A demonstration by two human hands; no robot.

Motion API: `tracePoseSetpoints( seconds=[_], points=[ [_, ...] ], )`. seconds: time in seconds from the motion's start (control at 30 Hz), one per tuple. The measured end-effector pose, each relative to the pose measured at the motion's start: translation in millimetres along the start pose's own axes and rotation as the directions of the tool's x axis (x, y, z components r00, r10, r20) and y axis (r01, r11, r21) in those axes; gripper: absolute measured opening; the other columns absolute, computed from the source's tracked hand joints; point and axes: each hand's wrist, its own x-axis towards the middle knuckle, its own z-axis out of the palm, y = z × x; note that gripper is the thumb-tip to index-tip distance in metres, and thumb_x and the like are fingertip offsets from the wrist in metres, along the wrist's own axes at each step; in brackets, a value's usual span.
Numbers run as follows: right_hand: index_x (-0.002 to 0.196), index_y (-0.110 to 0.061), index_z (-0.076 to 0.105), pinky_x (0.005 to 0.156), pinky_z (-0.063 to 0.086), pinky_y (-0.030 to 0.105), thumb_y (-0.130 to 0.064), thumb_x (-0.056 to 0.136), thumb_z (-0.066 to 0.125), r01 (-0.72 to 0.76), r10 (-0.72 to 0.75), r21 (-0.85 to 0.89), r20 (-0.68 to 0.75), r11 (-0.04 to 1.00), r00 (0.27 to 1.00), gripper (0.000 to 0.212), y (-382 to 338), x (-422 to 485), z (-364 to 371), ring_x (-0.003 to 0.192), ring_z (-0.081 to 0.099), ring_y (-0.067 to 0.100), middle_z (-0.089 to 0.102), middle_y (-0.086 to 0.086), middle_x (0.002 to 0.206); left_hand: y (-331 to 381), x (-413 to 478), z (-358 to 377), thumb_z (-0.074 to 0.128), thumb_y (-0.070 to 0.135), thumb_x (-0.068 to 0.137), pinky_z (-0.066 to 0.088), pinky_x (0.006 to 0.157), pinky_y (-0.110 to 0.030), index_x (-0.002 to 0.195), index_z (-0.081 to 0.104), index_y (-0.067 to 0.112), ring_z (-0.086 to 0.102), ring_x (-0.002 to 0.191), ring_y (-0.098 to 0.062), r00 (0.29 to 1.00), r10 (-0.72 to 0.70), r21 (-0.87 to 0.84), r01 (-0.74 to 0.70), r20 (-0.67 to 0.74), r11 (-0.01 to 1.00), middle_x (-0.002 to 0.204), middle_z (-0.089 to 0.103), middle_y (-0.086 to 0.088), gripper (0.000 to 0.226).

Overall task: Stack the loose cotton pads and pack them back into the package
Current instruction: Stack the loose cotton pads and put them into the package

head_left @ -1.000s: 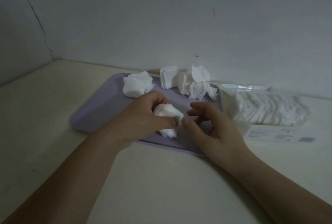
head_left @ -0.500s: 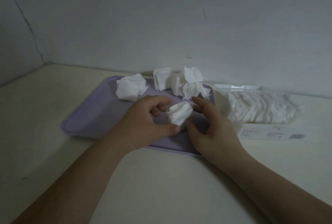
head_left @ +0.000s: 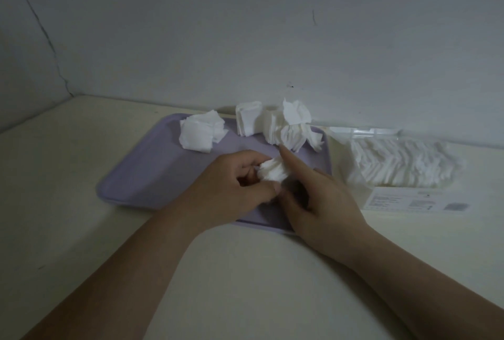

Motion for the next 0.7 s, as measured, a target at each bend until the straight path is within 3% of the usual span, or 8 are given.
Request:
tracePoseSetpoints(
  seconds=[0.07, 0.13, 0.33, 0.4, 0.5, 0.63, 0.7],
  points=[
    [0.154, -0.03, 0.044, 0.073, 0.046, 0.028, -0.029, 0.092, 0.063, -0.031, 0.033, 0.051, -0.025, 0.998, 0.999, 0.065, 1.9, -0.3, 0.1, 0.069, 0.053, 0.002, 0.062, -0.015, 0.076, 3.7, 0.8, -1.3, 0.071, 0.034, 0.092, 0.055, 0.074, -0.038, 0.088, 0.075, 0.027, 0.067, 0.069, -0.019, 0.999, -0.029, -0.008, 0.028, -0.045, 1.0, 0.071, 0.072, 0.004, 0.009],
    [0.149, -0.032, 0.05, 0.071, 0.045, 0.026, -0.025, 0.091, 0.068, -0.042, 0.046, 0.079, -0.05, 0.996, 0.998, 0.061, 2.6, -1.5, 0.2, 0.063, 0.051, -0.002, 0.063, -0.014, 0.077, 5.5, 1.0, -1.0, 0.066, 0.034, 0.098, 0.048, 0.067, -0.026, 0.076, 0.073, 0.019, 0.057, 0.058, -0.007, 0.991, -0.073, 0.03, 0.077, -0.116, 0.997, 0.058, 0.062, 0.009, 0.027],
    [0.146, -0.038, 0.053, 0.084, 0.051, 0.023, -0.026, 0.09, 0.072, -0.056, 0.061, 0.069, -0.082, 0.996, 0.995, 0.06, 0.9, -2.5, 1.0, 0.086, 0.067, 0.006, 0.076, -0.008, 0.106, 7.4, 2.5, -2.2, 0.066, 0.02, 0.094, 0.035, 0.058, -0.021, 0.052, 0.06, 0.021, 0.04, 0.053, -0.005, 0.964, -0.154, 0.008, 0.159, -0.217, 0.987, 0.051, 0.047, 0.009, 0.042],
    [0.143, -0.039, 0.056, 0.088, 0.052, 0.024, -0.029, 0.09, 0.071, -0.063, 0.071, 0.086, -0.094, 0.994, 0.993, 0.057, 0.9, -1.6, 2.3, 0.094, 0.07, 0.009, 0.077, -0.008, 0.108, 6.5, 2.3, -3.4, 0.066, 0.019, 0.092, 0.033, 0.061, -0.027, 0.055, 0.055, 0.014, 0.037, 0.058, -0.011, 0.961, -0.153, -0.017, 0.154, -0.232, 0.988, 0.057, 0.045, 0.003, 0.039],
    [0.138, -0.039, 0.06, 0.094, 0.055, 0.029, -0.035, 0.089, 0.069, -0.068, 0.082, 0.127, -0.109, 0.99, 0.991, 0.05, 3.3, -0.5, 2.4, 0.103, 0.071, 0.008, 0.077, -0.011, 0.111, 4.0, 3.1, -3.6, 0.066, 0.022, 0.093, 0.035, 0.062, -0.029, 0.065, 0.063, 0.008, 0.04, 0.061, -0.011, 0.951, -0.153, -0.019, 0.154, -0.269, 0.988, 0.061, 0.05, 0.002, 0.032],
    [0.132, -0.036, 0.066, 0.089, 0.043, 0.001, -0.025, 0.089, 0.075, -0.098, 0.117, 0.178, -0.098, 0.979, 0.988, 0.044, 2.8, 0.6, -0.7, 0.105, 0.064, -0.009, 0.072, -0.023, 0.112, -0.6, 4.5, -6.8, 0.064, 0.024, 0.095, 0.032, 0.057, -0.026, 0.063, 0.058, 0.015, 0.037, 0.06, -0.01, 0.932, -0.145, -0.022, 0.147, -0.333, 0.989, 0.059, 0.045, 0.008, 0.034],
    [0.126, -0.033, 0.069, 0.083, 0.039, -0.005, -0.024, 0.089, 0.075, -0.12, 0.141, 0.197, -0.097, 0.973, 0.985, 0.038, 2.0, 1.0, -2.1, 0.097, 0.061, -0.02, 0.068, -0.031, 0.104, -0.8, 5.1, -8.1, 0.062, 0.027, 0.099, 0.034, 0.054, -0.021, 0.067, 0.061, 0.016, 0.039, 0.058, -0.007, 0.915, -0.141, -0.017, 0.145, -0.378, 0.989, 0.058, 0.049, 0.011, 0.033]
  ],
)
